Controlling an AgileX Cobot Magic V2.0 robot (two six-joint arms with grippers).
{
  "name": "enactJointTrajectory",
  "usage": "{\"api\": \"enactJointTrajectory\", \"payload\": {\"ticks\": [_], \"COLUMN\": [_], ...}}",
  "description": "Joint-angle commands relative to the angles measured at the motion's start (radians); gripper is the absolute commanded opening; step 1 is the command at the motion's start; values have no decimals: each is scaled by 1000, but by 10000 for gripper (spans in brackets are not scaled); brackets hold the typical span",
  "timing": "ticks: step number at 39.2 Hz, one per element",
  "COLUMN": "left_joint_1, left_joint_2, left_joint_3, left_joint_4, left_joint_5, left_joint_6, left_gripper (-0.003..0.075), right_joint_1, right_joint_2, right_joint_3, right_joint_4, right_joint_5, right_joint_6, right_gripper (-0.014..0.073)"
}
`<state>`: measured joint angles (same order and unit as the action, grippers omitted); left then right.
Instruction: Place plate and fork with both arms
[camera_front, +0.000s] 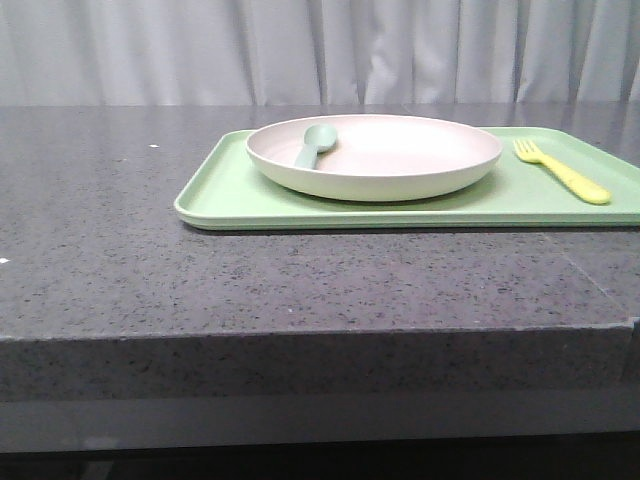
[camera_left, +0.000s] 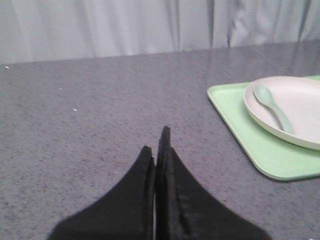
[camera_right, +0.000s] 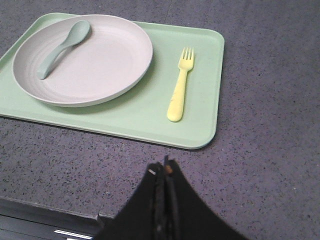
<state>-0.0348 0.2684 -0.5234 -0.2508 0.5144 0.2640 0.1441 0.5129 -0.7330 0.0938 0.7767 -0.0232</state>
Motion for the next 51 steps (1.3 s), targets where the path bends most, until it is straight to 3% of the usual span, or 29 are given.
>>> {"api": "enactJointTrajectory", "payload": {"ticks": [1,12,21,36,43,51], "left_joint_1": [45,82,82,80,80,23], "left_joint_2": [-88,-228,-297,-292,-297,-297], "left_joint_3": [79,367,499,531,531,531], "left_joint_4": [-9,-8,-9,-23,175,178], "left_joint_5": [-175,-387,-461,-482,-482,-491], "left_joint_6": [-11,-8,-2,-13,-233,-241], "left_gripper": [-18,-18,-18,-18,-18,-18], "right_joint_1": [0,0,0,0,0,0], "right_joint_2": [3,3,3,3,3,3], "right_joint_3": [-26,-26,-26,-26,-26,-26], "right_joint_4": [0,0,0,0,0,0], "right_joint_5": [-69,-68,-70,-68,-68,-68], "right_joint_6": [-9,-9,-9,-9,-9,-9], "right_gripper": [-102,-102,-102,-102,-102,-102]}}
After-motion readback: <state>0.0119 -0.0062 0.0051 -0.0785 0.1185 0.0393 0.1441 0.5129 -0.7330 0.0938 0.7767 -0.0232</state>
